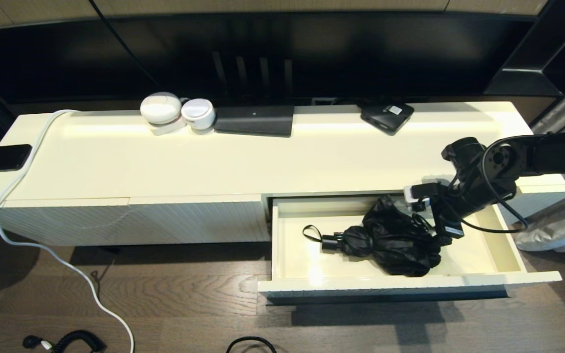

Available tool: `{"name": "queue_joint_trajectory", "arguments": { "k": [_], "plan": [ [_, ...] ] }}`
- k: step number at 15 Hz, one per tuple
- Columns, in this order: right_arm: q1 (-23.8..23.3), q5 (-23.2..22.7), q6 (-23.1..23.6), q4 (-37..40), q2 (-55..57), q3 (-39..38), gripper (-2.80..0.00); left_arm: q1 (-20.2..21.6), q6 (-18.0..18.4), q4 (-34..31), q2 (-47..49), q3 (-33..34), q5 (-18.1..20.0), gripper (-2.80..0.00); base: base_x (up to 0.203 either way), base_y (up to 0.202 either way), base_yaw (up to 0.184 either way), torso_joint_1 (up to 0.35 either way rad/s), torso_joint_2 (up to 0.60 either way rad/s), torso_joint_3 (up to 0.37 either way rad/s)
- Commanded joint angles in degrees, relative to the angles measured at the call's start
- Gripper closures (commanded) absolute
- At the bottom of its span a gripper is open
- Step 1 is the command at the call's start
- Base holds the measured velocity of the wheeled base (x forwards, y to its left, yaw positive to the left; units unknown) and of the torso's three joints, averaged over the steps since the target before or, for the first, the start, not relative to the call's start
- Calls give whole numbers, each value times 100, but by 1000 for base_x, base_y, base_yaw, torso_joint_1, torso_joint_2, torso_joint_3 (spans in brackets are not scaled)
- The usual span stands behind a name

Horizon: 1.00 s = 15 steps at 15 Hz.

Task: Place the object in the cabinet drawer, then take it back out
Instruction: Take the umbrella out of the drawer and put it on the table

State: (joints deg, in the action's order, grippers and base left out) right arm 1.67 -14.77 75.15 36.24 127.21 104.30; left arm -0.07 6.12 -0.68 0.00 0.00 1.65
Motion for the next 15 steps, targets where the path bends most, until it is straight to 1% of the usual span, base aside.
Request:
{"name": "queue_joint_trajectory", "arguments": {
  "k": [1, 8, 12, 15],
  "plan": [
    [0, -8, 43, -109, 32, 117, -280, -1, 3, -2, 0, 0, 2, 0, 0, 0, 0, 0, 0, 0],
    [-9, -8, 69, -74, -187, 126, -280, -1, 3, -2, 0, 0, 2, 0, 0, 0, 0, 0, 0, 0],
    [-9, -8, 156, 116, -349, 190, -280, 7, 3, -2, 0, 0, 2, 0, 0, 0, 0, 0, 0, 0],
    [-14, -5, 208, 153, -456, 97, -280, -1, 3, -2, 0, 0, 2, 0, 0, 0, 0, 0, 0, 0]
  ]
}}
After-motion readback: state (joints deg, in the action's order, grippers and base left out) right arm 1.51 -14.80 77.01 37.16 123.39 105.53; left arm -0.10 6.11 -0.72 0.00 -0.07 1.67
